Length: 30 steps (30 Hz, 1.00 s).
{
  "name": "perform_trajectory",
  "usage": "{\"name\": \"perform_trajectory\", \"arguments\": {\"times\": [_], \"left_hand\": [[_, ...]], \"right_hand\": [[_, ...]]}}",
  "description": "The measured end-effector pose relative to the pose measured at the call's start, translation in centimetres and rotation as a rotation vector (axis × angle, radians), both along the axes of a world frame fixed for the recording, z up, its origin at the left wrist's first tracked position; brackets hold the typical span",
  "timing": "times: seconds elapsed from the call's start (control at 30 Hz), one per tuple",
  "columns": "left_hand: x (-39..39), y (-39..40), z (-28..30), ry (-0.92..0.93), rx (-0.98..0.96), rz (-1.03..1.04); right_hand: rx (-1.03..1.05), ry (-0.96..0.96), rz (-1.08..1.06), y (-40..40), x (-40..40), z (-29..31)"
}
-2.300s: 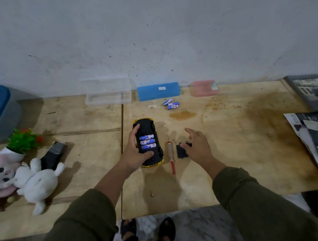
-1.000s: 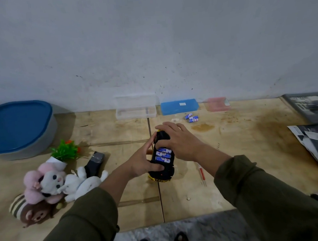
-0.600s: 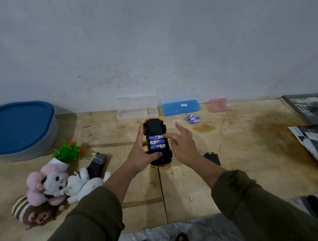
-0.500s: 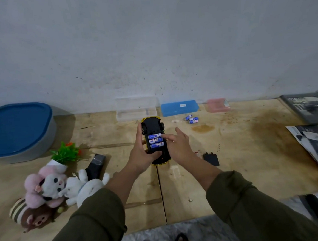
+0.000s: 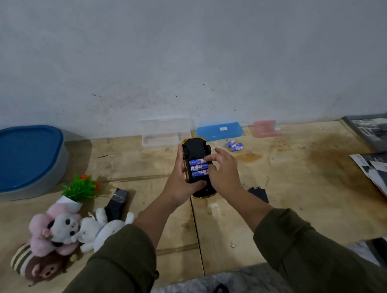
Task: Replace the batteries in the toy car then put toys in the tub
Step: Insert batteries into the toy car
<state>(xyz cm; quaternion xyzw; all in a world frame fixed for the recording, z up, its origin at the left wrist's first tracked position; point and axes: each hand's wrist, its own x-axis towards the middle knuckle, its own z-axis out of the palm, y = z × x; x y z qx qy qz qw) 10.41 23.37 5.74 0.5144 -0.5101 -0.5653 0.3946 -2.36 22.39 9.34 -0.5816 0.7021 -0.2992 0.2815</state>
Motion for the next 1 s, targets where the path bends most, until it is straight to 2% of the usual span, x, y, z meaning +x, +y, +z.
{"name": "perform_trajectory", "arguments": {"times": [0.13, 0.27, 0.37, 0.57, 0.67, 0.8, 0.83, 1.0], "left_hand": [[0.1, 0.1, -0.2, -0.038, -0.012, 0.038], [0.2, 0.0, -0.3, -0.070, -0.044, 0.034], [0.3, 0.1, -0.4, -0.087, -0.061, 0.015], [0.9, 0.3, -0.3, -0.088, -0.025, 0.002], [1.5, 0.1, -0.2, -0.076, 0.002, -0.024], [2.2, -0.3, 0.2, -0.024, 0.035, -0.089], [2.3, -0.4, 0.3, 0.001, 0.046, -0.109], [2.7, -0.2, 0.6, 0.053, 0.099, -0.169]], "right_hand": [[0.138, -0.167, -0.054, -0.3, 0.5, 0.7], [0.299, -0.464, -0.253, -0.8, 1.6, 1.1], [0.408, -0.610, -0.371, -1.0, 1.9, 2.0], [0.459, -0.771, -0.323, 0.0, 1.6, 3.8], [0.427, -0.689, -0.220, -0.1, 1.1, 3.4], [0.046, -0.105, 0.033, -0.1, 0.0, 1.0], [-0.022, -0.016, 0.066, 0.0, -0.4, 0.5], [-0.175, 0.085, 0.131, 0.0, -1.5, 0.0]]}}
